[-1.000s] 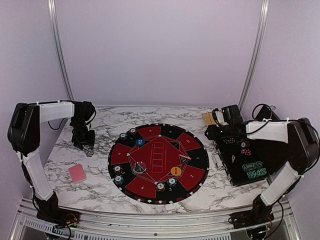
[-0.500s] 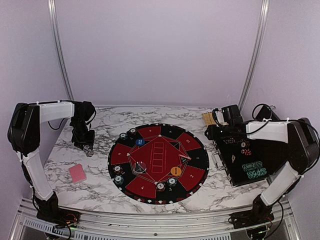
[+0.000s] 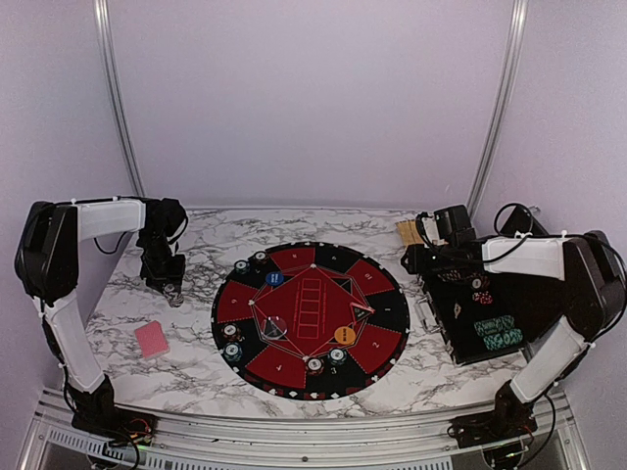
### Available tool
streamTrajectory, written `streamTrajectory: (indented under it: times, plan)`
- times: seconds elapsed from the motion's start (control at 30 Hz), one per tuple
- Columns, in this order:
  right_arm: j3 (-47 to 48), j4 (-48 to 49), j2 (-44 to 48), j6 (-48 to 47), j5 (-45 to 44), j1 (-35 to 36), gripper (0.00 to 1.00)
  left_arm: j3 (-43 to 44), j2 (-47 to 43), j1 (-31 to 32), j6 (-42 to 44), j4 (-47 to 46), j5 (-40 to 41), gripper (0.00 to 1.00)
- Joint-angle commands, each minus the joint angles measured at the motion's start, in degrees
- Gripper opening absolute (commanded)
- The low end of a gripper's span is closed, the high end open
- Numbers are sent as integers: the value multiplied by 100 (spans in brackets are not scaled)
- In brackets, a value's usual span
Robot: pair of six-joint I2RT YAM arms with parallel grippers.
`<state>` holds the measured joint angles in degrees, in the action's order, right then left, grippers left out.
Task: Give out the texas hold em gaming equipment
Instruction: Pick up the pile of poker chips from the pile of poker chips.
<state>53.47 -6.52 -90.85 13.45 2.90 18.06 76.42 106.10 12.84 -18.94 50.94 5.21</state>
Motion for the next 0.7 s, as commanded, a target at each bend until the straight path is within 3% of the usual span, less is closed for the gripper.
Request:
streamTrajectory:
  times: [0.0,0.67]
  plan:
    - [137,0,23,4,-61,-57,53,48,43,-54,40,118,24,43]
    - [146,-7,8,16,-61,-59,53,253,-108,-62,130,262,57,39]
